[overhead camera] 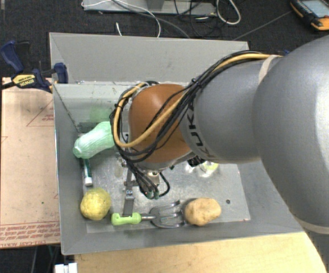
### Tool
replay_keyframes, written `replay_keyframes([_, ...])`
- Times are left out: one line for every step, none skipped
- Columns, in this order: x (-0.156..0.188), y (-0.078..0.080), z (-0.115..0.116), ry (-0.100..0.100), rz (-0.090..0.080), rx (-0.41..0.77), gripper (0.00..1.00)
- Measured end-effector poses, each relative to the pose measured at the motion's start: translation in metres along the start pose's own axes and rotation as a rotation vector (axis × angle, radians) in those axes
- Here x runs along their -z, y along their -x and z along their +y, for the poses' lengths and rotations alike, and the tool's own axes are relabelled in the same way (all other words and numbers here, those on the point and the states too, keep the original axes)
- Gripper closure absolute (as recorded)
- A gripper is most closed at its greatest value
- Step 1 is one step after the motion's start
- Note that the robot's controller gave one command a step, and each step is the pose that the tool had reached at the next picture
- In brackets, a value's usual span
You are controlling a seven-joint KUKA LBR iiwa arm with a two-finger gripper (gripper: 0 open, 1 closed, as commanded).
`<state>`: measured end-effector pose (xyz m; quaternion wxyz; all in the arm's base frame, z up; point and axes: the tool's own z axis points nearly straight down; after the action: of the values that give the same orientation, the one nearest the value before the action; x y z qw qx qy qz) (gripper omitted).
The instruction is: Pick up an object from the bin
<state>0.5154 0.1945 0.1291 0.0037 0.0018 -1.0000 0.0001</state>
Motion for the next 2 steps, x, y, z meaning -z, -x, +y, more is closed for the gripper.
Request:
replay_keyframes([0.004, 0.002, -0.001, 0.001, -0.007, -0.003, 0.00])
replay_keyframes([-0.028, -0.016, 0.006, 0.002, -0.011, 0.144, 0.00])
